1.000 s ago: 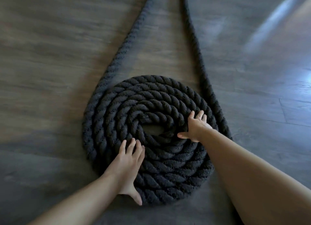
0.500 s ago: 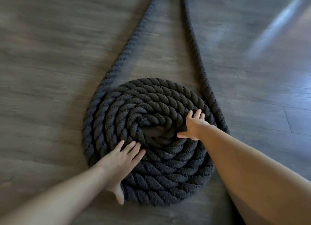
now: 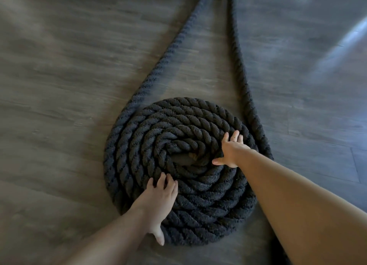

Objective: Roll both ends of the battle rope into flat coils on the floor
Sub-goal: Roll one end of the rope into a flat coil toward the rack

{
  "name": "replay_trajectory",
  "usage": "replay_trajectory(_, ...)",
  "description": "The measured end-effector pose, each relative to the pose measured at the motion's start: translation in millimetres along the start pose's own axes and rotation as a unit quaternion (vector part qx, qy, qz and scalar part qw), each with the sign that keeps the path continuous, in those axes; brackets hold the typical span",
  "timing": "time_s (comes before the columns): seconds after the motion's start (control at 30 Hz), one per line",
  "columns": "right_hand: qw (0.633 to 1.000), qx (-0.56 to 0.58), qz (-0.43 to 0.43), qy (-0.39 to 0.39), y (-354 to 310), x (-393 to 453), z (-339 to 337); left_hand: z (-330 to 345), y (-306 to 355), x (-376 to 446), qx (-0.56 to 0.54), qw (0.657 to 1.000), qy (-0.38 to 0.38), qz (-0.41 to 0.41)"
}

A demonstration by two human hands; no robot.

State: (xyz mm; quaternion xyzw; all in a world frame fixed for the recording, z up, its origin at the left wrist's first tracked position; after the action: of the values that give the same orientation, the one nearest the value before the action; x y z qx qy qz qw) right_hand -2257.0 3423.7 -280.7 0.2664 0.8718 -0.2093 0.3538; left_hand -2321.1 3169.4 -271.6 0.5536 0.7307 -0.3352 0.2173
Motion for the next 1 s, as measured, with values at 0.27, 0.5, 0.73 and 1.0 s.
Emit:
replay_trajectory(0.27, 0.998, -0.026, -0.050, 0.009, 12, 28, -42, -35, 9, 23, -0.045, 0.993, -0.083, -0.076)
replay_trajectory(0.5, 0.998, -0.028, -0.060, -0.018, 15, 37, -55, -65, -22, 32, 0.022, 0.996, -0.084, -0.013)
replay_trajectory(0.73, 0.994, -0.066, -0.089, -0.010, 25, 73, -91, -24, -88, 57, 0.049, 0.997, -0.046, -0.034)
replay_trajectory(1.0, 0.991, -0.061, -0.110, 0.039, 33, 97, -130, -33, -83, 78, 0.053, 0.998, 0.022, -0.033)
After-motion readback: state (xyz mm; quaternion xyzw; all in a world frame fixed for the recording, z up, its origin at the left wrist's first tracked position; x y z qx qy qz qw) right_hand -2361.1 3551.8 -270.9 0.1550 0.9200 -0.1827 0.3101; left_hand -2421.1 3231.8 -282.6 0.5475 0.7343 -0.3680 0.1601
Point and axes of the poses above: each hand's wrist, its own x-axis towards the middle knuckle, its own z-axis out of the palm, y = z × x, the point moved 7 cm from there along x, towards the middle knuckle, and after that the axes turned 15 degrees about -z, right-handed, at the moved point
